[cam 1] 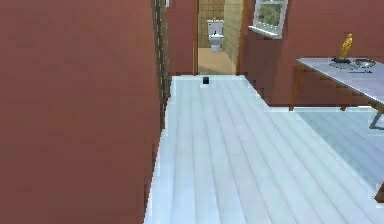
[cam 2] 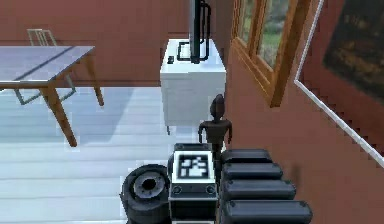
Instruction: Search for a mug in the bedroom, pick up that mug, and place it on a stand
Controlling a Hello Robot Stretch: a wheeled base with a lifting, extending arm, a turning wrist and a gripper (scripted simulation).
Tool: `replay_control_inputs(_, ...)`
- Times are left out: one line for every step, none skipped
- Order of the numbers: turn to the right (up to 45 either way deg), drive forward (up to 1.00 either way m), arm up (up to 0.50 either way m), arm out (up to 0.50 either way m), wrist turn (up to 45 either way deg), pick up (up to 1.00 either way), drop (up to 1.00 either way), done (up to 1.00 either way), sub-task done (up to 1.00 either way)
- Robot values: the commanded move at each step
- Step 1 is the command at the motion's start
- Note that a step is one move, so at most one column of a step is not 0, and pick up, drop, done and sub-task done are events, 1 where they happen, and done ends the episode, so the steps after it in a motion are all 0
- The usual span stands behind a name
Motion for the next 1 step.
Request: replay_control_inputs(0.0, 0.00, 0.00, 0.00, 0.0, 0.00, 0.00, 1.00, 0.00)
